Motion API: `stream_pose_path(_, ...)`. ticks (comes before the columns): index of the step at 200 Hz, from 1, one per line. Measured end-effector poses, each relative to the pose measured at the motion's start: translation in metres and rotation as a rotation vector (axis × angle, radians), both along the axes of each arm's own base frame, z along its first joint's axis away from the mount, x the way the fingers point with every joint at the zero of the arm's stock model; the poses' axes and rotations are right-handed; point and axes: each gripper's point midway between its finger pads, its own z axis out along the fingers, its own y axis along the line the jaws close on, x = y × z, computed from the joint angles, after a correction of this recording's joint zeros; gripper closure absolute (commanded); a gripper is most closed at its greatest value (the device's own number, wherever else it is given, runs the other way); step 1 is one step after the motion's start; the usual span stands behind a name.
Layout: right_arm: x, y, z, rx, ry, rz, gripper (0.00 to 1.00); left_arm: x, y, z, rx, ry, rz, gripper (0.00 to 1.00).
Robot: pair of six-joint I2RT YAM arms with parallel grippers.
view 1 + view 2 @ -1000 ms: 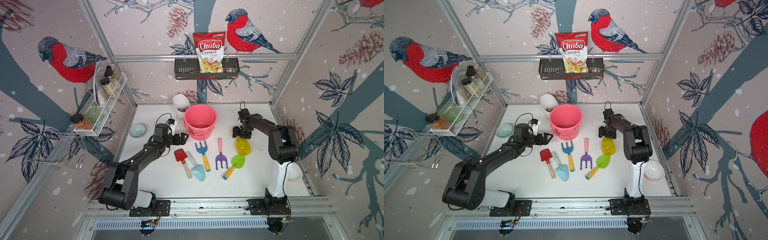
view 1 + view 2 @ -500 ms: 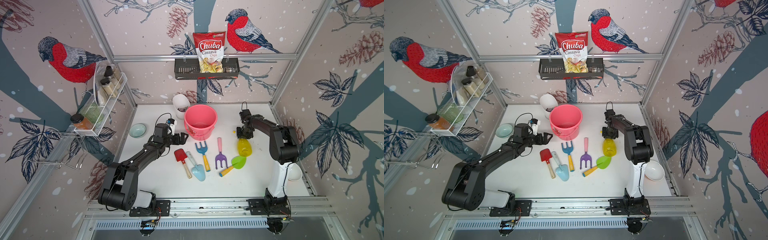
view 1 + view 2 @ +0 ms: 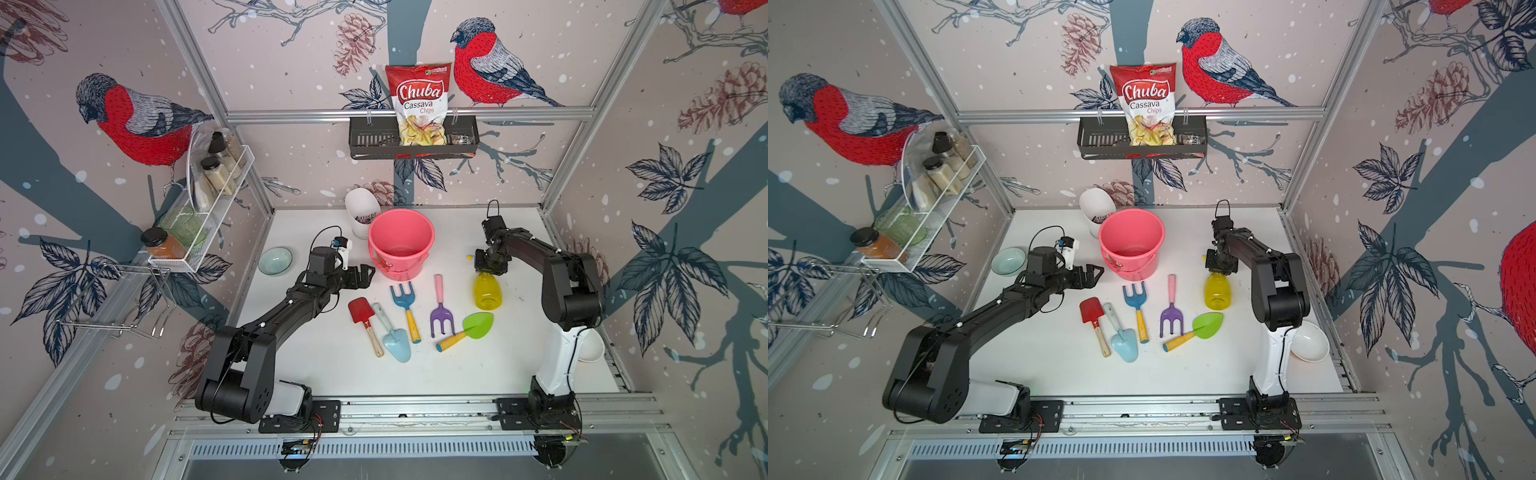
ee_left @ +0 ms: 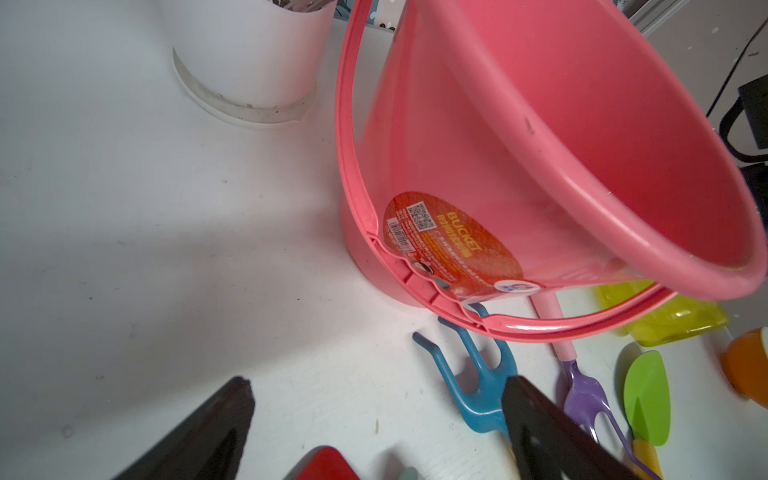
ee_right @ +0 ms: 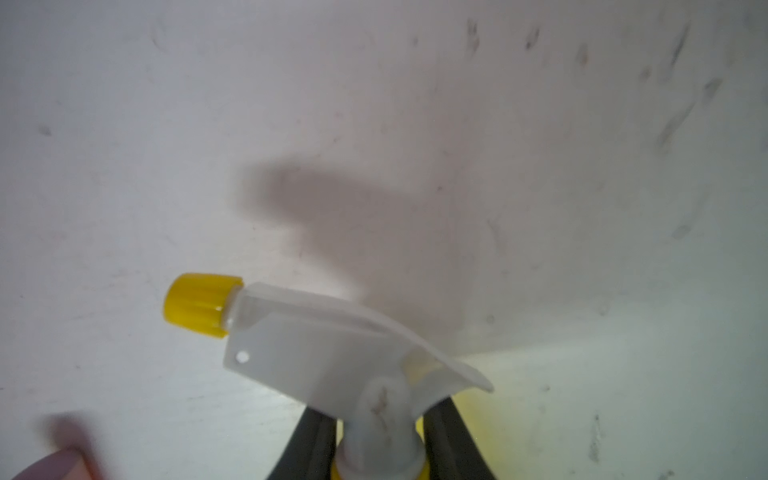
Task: Organize the gardening tools
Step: Adjust the gardening tool at the center of the board.
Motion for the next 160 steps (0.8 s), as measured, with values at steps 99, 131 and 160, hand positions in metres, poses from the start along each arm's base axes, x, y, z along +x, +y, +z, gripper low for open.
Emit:
stream_pose_path(99,0.032,-0.008,0.081,-0.128,-0.434,-0.122,1.00,-0.001,0.006,0.000,0.018,-0.009,0.028,0.03)
stream_pose_path(131,0.035,-0.014,0.095,-0.182,-0.578,-0.187,1.00,-0.001,0.008,-0.001,0.026,-0.009,0.039,0.03)
stream_pose_path(160,0.047,-0.018,0.110,-0.208,-0.690,-0.245,1.00,-0.001,0.008,-0.002,0.026,-0.010,0.041,0.03)
